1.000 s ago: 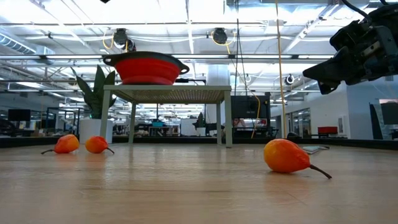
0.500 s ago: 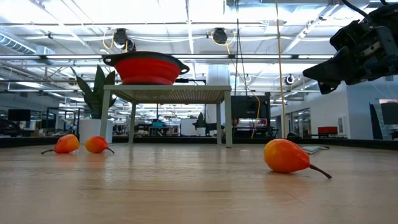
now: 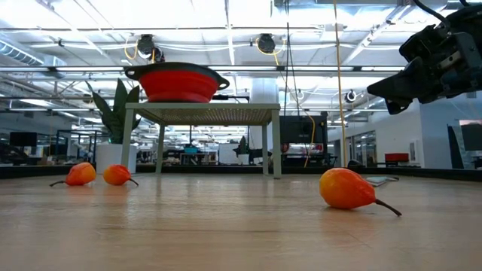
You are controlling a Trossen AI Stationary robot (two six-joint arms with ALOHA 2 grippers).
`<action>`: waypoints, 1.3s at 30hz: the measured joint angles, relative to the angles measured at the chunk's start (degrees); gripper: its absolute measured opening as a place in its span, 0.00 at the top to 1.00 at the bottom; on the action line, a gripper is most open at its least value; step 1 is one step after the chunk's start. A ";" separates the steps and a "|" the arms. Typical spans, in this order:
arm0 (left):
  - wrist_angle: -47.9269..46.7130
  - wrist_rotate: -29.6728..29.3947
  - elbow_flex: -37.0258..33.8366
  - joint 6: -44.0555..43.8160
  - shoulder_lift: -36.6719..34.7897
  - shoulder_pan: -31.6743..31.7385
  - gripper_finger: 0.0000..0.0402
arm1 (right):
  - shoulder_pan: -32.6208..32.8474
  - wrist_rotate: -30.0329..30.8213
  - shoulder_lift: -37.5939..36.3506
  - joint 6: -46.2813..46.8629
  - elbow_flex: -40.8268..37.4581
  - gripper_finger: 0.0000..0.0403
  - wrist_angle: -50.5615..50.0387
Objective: Pick & Place Fruit
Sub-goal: Put the pear into the red strainer bowl on the shelf
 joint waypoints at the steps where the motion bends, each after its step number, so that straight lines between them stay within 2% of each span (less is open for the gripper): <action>1: -0.65 0.73 0.00 -1.23 0.73 -0.60 0.98 | 0.00 0.00 0.00 0.00 0.00 1.00 0.00; 9: -6.83 7.07 0.00 -11.07 6.21 -4.83 0.96 | 0.00 0.00 0.00 0.00 0.00 1.00 -0.02; 16: -7.94 13.42 0.00 -14.01 10.05 -7.26 1.00 | 0.00 0.02 0.00 -0.02 0.01 1.00 -0.59; 20: -9.23 14.98 0.00 -15.03 11.70 -8.89 0.96 | 0.00 0.03 0.00 -0.01 0.02 1.00 -0.61; 25: -14.41 15.03 -0.02 -19.92 13.24 -11.04 0.84 | 0.00 0.03 0.00 -0.02 0.01 1.00 -0.66; 33: -17.63 13.96 -0.02 -25.75 14.00 -13.80 0.54 | 0.00 0.03 -0.01 -0.02 0.02 1.00 -0.74; 39: -17.47 11.00 -0.42 -26.34 14.00 -14.97 0.35 | 0.00 0.03 0.00 0.00 0.00 1.00 -0.76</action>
